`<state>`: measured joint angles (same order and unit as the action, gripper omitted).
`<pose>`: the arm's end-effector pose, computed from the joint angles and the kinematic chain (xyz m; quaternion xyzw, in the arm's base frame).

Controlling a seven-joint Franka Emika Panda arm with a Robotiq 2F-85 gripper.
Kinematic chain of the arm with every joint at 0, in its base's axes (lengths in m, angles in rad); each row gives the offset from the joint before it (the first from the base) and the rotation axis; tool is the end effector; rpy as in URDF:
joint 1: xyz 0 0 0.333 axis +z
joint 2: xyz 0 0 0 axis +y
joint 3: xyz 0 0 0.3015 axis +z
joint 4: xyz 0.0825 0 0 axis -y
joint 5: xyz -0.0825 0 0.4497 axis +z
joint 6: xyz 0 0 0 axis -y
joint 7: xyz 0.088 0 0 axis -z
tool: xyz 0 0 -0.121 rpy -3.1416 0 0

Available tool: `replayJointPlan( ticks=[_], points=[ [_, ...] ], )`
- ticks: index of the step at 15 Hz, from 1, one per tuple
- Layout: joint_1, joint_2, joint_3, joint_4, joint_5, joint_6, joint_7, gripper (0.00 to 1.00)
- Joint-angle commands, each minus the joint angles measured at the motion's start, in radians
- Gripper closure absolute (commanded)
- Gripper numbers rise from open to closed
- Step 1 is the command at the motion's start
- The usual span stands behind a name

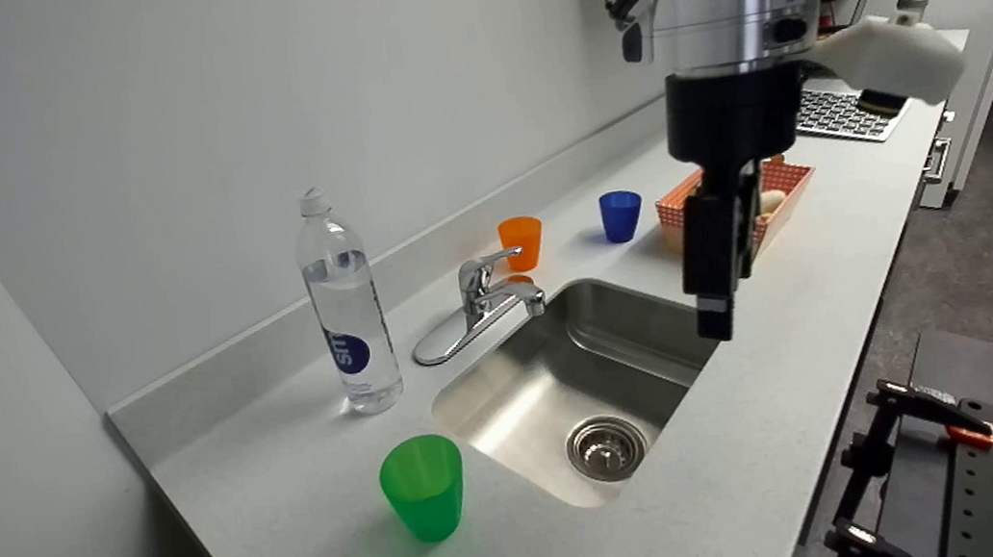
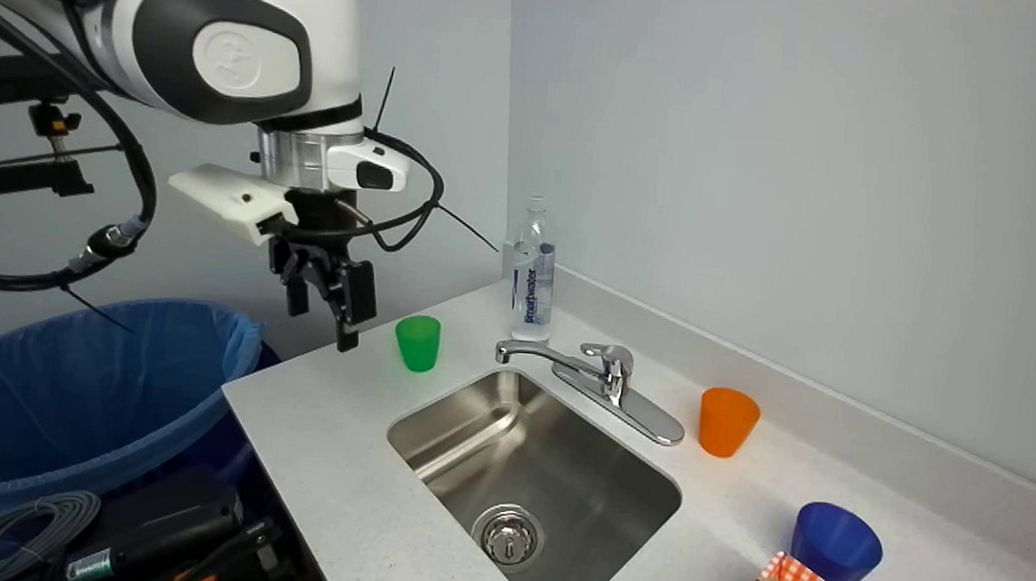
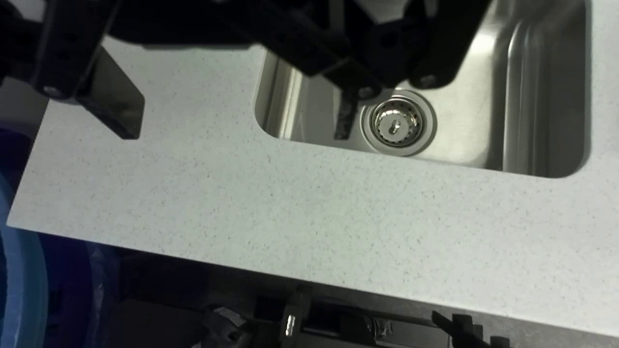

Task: Push the faucet to the right

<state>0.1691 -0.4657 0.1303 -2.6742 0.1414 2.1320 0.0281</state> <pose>0.4084 0.1267 0.3092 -0.9950 -0.0874 0.0427 0.0227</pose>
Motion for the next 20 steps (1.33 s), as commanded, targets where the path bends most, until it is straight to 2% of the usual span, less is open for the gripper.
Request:
replayJointPlan(
  ticks=[1, 9, 15, 20],
  points=[
    [0.006, 0.170, 0.026, 0.113, 0.022, 0.075, 0.057, 0.00],
    [-0.006, 0.485, 0.051, 0.384, -0.044, 0.179, 0.179, 0.00],
    [0.008, 0.660, 0.025, 0.586, -0.110, 0.160, 0.280, 0.00],
    [0.015, 0.763, -0.020, 0.684, -0.180, 0.156, 0.354, 0.00]
  ],
)
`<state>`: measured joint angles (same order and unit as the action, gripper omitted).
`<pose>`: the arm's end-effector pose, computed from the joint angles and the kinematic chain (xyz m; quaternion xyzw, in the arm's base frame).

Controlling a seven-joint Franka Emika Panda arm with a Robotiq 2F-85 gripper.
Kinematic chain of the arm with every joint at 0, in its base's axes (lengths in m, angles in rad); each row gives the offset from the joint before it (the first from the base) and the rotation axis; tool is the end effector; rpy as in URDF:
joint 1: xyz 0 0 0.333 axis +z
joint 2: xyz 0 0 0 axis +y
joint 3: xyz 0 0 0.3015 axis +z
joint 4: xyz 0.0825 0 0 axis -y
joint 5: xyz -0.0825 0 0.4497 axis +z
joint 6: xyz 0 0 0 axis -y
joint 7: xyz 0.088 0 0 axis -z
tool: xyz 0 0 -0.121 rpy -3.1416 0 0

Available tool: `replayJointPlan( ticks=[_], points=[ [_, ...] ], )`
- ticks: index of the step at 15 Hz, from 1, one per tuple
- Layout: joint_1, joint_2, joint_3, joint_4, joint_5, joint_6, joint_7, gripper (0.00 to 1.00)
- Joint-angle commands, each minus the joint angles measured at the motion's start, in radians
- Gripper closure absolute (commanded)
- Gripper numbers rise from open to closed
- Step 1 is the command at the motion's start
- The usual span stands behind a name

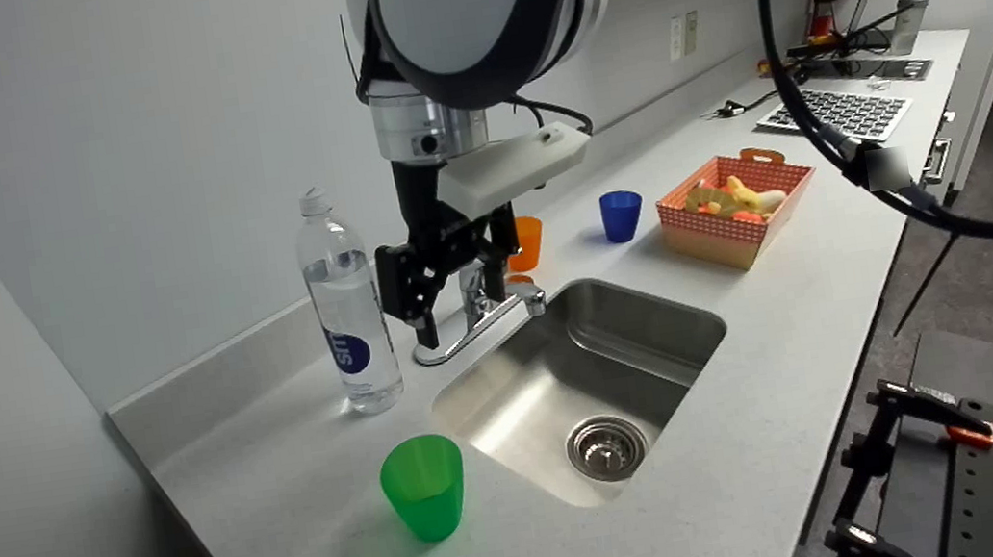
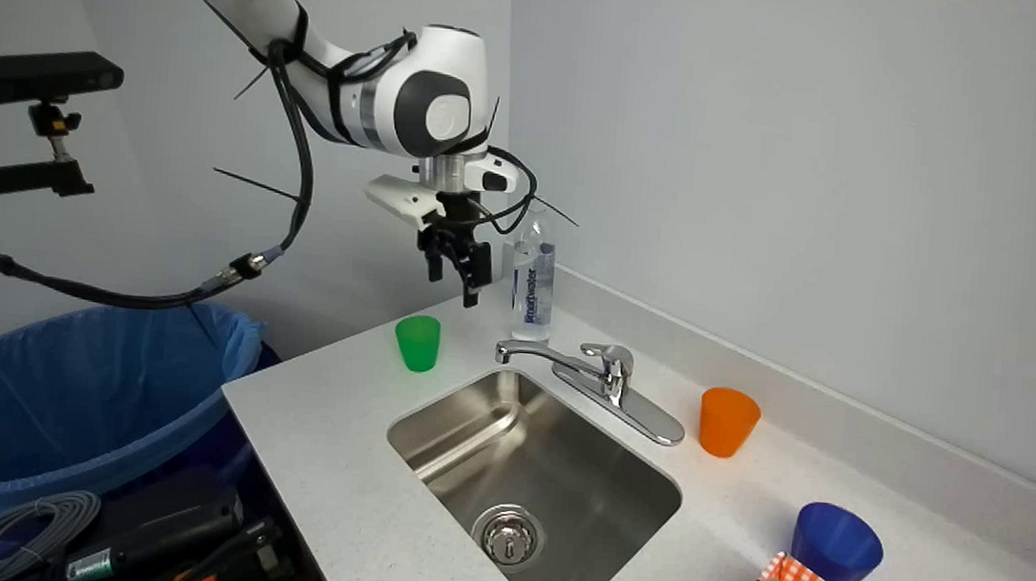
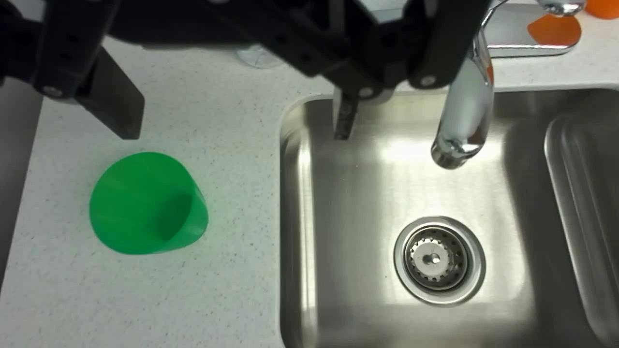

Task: Push the faucet to the right

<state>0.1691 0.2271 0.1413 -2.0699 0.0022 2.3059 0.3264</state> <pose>0.5984 0.1923 0.2525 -0.9998 0.0106 -0.0001 0.0176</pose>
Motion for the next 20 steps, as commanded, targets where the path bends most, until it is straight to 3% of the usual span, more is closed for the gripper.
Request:
replayJointPlan(
  ticks=[1, 9, 10, 12, 20],
  points=[
    [0.015, 0.086, -0.040, 0.090, -0.045, -0.019, 0.060, 0.00],
    [0.015, 0.130, -0.074, 0.075, -0.018, -0.001, 0.058, 0.00],
    [0.014, 0.126, -0.071, 0.070, -0.013, 0.005, 0.053, 0.25],
    [0.011, 0.117, -0.070, 0.063, -0.007, 0.011, 0.047, 0.32],
    [-0.010, 0.090, -0.090, 0.049, -0.008, 0.015, 0.027, 0.93]
  ],
)
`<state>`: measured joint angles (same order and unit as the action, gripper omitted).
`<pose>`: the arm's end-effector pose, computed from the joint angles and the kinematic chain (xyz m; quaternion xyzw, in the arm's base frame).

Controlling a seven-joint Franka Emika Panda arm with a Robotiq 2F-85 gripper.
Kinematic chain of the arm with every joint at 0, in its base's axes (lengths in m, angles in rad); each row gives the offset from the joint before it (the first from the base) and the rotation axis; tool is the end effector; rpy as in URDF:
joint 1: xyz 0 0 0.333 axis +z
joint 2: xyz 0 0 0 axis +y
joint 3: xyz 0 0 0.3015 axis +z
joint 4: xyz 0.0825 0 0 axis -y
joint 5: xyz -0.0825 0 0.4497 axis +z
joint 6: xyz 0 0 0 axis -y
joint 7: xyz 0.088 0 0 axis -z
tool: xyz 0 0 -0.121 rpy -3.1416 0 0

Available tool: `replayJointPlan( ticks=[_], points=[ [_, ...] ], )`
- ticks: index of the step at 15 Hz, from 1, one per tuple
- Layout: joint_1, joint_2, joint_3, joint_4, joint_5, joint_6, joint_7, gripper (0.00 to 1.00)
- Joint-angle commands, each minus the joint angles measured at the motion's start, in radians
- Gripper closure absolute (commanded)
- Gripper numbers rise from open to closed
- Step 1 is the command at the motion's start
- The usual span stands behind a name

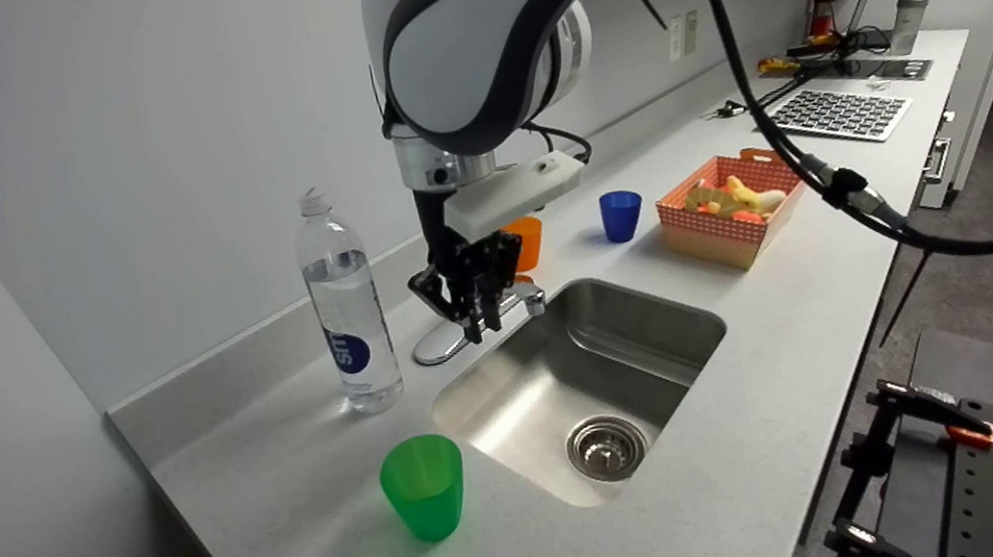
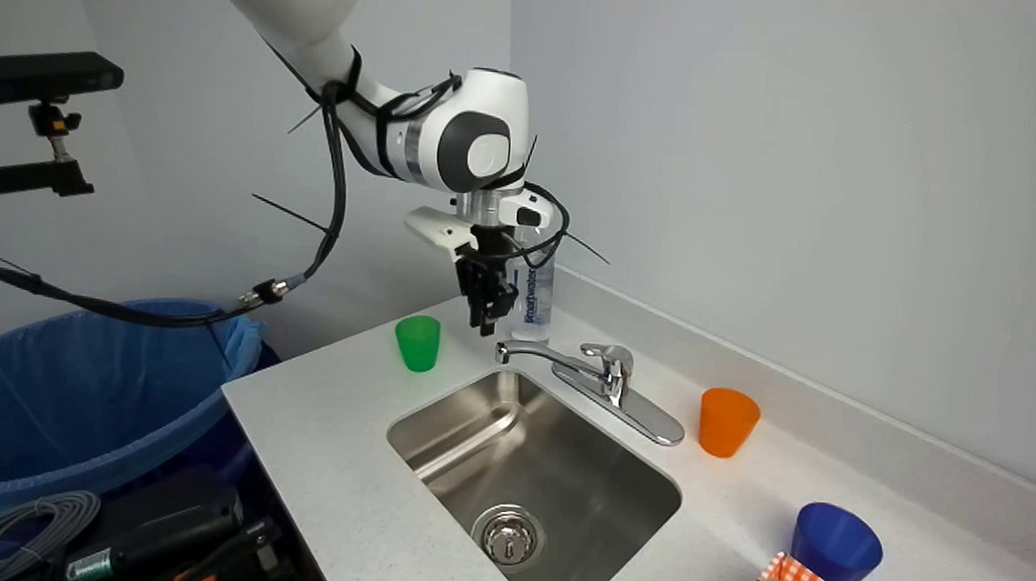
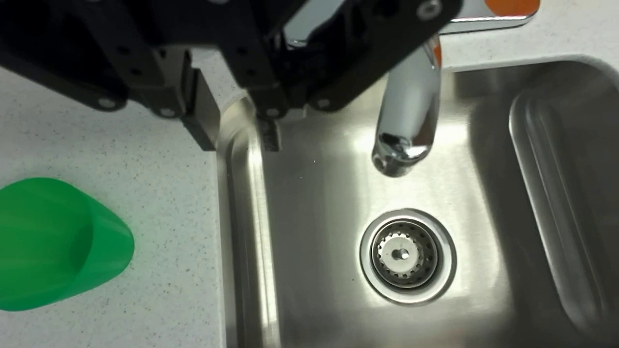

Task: Push the faucet to the right

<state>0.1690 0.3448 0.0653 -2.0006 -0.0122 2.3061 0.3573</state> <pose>0.6244 0.1489 0.2094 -0.9981 0.0590 0.0203 0.0007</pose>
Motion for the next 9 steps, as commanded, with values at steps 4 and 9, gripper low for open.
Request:
replayJointPlan(
  ticks=[4, 9],
  points=[
    [-0.017, -0.038, -0.032, -0.048, 0.004, 0.026, 0.008, 1.00],
    [-0.023, -0.074, -0.040, -0.111, 0.006, 0.031, 0.004, 1.00]
  ],
)
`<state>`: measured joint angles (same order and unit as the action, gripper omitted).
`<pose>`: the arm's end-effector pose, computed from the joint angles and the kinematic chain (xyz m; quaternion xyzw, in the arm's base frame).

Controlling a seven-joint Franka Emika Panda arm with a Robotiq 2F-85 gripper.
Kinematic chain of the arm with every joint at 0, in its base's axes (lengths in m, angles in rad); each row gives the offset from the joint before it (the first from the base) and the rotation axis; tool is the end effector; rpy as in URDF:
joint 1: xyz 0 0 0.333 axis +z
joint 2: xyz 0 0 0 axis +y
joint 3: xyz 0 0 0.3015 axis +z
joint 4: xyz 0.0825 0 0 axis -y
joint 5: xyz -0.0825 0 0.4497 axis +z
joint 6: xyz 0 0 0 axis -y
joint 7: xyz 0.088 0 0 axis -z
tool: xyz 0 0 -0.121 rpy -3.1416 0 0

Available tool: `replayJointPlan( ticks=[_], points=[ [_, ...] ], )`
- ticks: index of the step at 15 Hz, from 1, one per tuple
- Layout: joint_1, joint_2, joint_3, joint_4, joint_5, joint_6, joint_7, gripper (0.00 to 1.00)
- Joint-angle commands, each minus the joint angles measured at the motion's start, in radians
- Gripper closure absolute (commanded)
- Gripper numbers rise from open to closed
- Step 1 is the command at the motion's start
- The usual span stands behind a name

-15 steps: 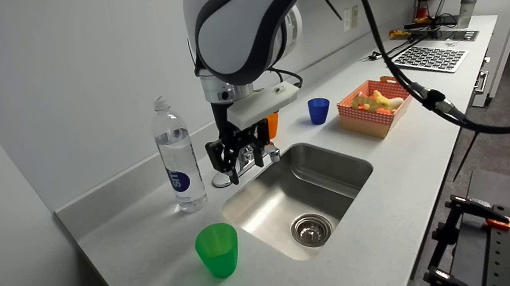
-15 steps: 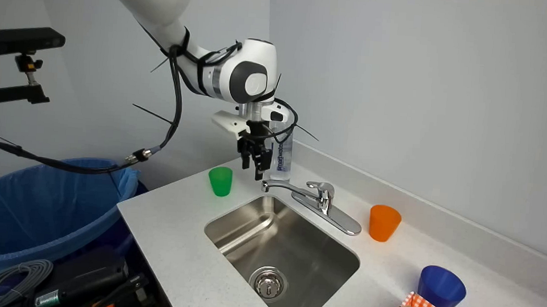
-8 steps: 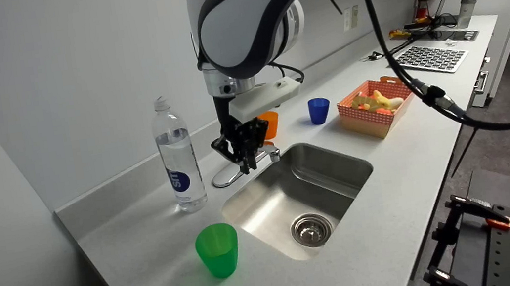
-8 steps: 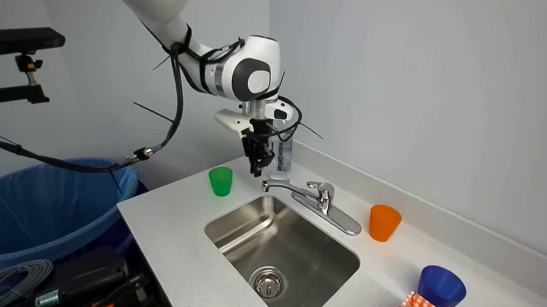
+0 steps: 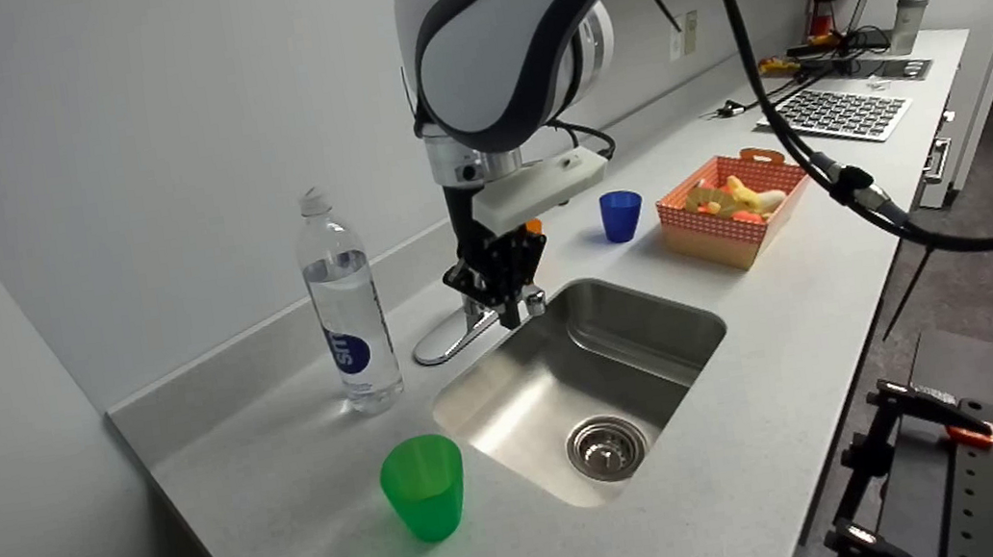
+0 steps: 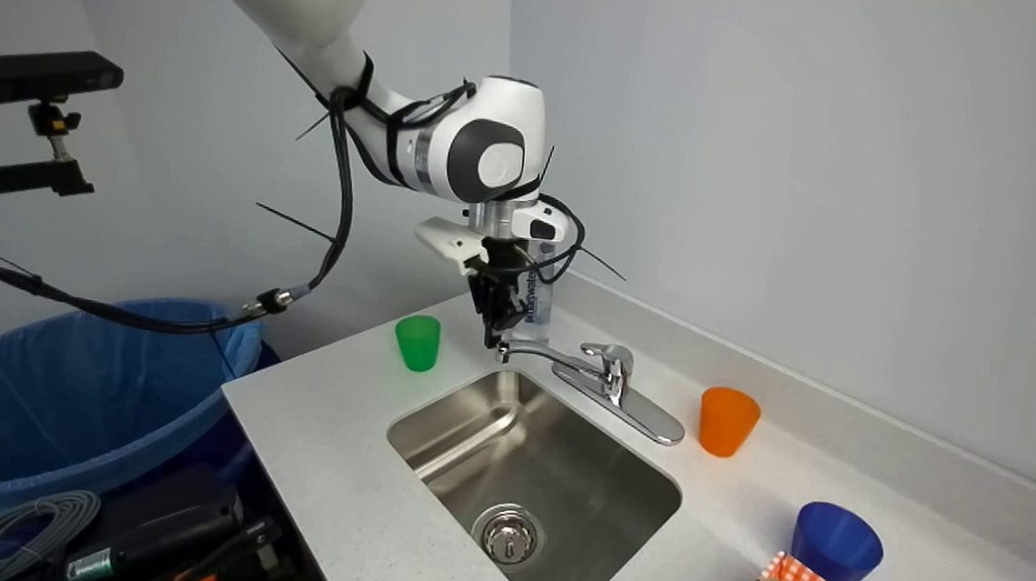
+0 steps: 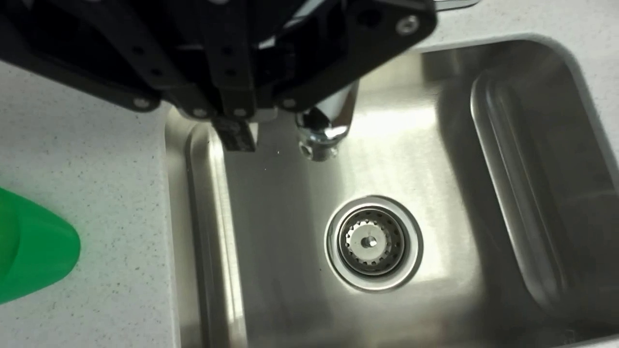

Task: Push the faucet to the right

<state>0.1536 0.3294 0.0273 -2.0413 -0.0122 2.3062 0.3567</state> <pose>0.6179 0.1129 0.2002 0.9959 -0.0841 -0.0310 0.0085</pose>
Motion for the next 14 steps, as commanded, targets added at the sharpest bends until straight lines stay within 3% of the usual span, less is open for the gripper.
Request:
replayJointPlan(
  ticks=[1, 14],
  points=[
    [-0.019, -0.074, -0.007, -0.083, 0.010, 0.029, -0.009, 1.00],
    [-0.104, -0.158, -0.079, -0.173, -0.002, 0.062, 0.016, 1.00]
  ],
)
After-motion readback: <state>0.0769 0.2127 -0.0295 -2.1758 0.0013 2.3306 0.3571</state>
